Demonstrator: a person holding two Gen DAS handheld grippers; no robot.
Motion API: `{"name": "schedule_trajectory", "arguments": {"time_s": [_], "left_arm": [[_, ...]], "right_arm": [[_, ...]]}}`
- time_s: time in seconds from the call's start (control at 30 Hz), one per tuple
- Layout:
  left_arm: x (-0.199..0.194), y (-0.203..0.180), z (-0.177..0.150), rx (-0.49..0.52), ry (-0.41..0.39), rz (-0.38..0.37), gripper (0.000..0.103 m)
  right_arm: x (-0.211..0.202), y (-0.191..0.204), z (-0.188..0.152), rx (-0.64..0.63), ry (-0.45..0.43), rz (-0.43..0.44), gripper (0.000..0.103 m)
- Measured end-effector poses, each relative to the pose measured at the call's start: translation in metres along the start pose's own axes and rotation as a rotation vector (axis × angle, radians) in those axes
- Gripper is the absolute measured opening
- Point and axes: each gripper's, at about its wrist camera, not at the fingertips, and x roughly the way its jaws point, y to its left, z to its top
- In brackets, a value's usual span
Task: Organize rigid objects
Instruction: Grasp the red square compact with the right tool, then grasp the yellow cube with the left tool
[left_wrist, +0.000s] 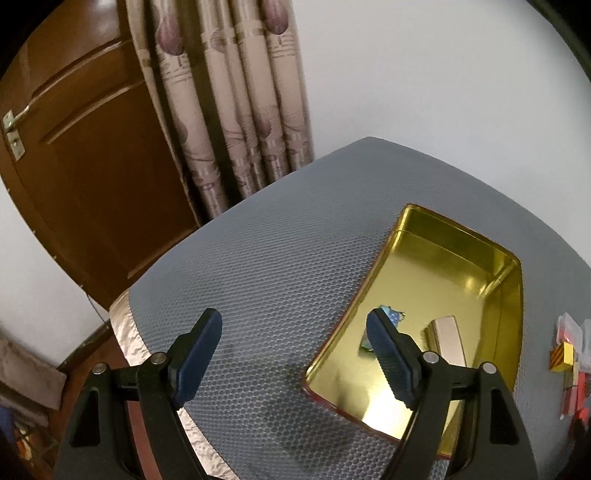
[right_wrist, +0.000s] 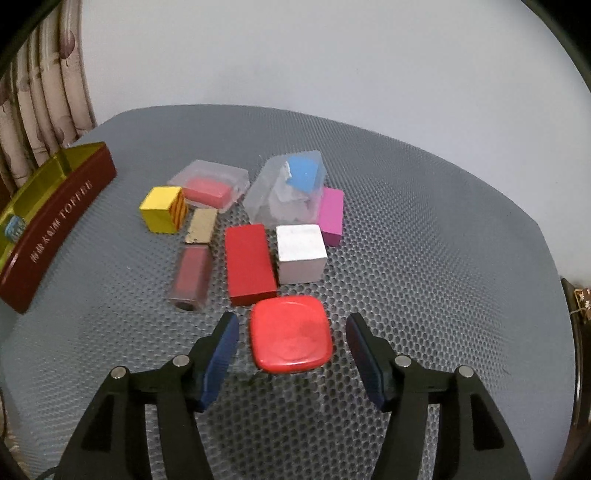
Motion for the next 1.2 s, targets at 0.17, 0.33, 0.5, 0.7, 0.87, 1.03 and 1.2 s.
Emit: {"name": "schedule_trajectory", "arguments": {"time_s": [0.17, 0.33, 0.5, 0.7, 0.87, 1.03, 1.2], "left_arm": [[-0.005, -0.015, -0.007, 0.053, -0.020, -0.028, 0.078], [-0.010, -0.030, -0.011, 0.105, -0.039, -0.045, 0.080], [-0.016, -0.054, -0.020, 0.182, -0.038, -0.063, 0.080], [-0.035, -0.093, -0.029, 0.291, -0.038, -0.177, 0.081], [-0.044, -0.136, -0.040, 0.359, 0.023, -0.309, 0.081], [-0.047, -0.180, -0.047, 0.414, 0.068, -0.383, 0.081], [-0.041, -0.223, -0.052, 0.448, 0.177, -0.441, 0.081]], "right_arm": [[0.008, -0.010, -0.009, 0.006, -0.007, 0.010, 0.062], [0.010, -0.017, -0.015, 0.029, -0.039, 0.056, 0.052], [0.009, -0.020, -0.019, 0.030, -0.056, 0.072, 0.047], [0.009, -0.048, -0.023, 0.089, -0.056, -0.001, 0.047], [0.009, -0.083, -0.030, 0.167, -0.049, -0.066, 0.047], [0.009, -0.090, -0.034, 0.190, -0.047, -0.073, 0.047], [0.008, -0.085, -0.036, 0.180, -0.046, -0.084, 0.048]]}}
